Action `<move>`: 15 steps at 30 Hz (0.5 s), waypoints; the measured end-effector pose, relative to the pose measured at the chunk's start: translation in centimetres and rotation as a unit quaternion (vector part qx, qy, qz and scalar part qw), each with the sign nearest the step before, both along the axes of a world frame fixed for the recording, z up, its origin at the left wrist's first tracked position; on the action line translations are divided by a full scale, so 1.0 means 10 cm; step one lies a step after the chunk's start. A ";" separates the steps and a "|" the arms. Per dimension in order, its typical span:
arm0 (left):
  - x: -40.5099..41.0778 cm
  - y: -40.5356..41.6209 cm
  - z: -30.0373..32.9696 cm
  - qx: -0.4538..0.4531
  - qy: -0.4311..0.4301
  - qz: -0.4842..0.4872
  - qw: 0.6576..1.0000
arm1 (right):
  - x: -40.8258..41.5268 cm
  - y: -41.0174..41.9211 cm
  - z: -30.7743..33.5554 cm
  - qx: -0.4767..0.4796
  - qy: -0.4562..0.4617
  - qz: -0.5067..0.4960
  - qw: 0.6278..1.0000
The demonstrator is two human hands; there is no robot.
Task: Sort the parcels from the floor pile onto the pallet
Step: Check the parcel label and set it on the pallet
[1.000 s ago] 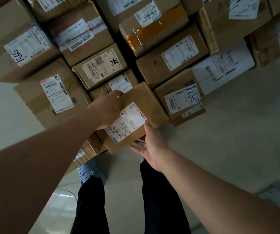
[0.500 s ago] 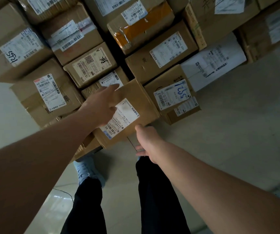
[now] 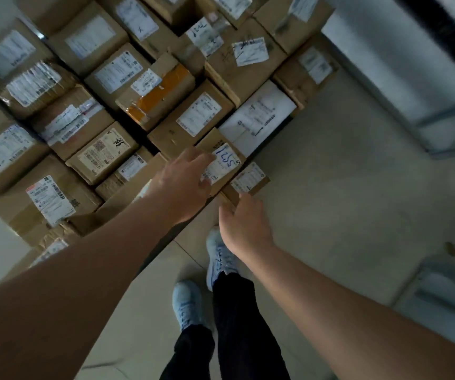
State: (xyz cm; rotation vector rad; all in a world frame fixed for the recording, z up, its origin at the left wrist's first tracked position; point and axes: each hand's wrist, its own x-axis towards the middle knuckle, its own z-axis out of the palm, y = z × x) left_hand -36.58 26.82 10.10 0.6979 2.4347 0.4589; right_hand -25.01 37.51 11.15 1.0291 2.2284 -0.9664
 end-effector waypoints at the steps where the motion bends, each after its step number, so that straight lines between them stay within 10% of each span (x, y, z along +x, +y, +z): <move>1: 0.08 0.08 0.00 0.012 -0.007 -0.006 1.000 | 0.10 0.09 0.01 0.010 -0.003 0.013 1.000; 15: 0.78 1.03 -1.56 -0.061 -0.062 0.070 0.994 | 0.48 1.42 -1.62 0.002 -0.010 0.042 0.999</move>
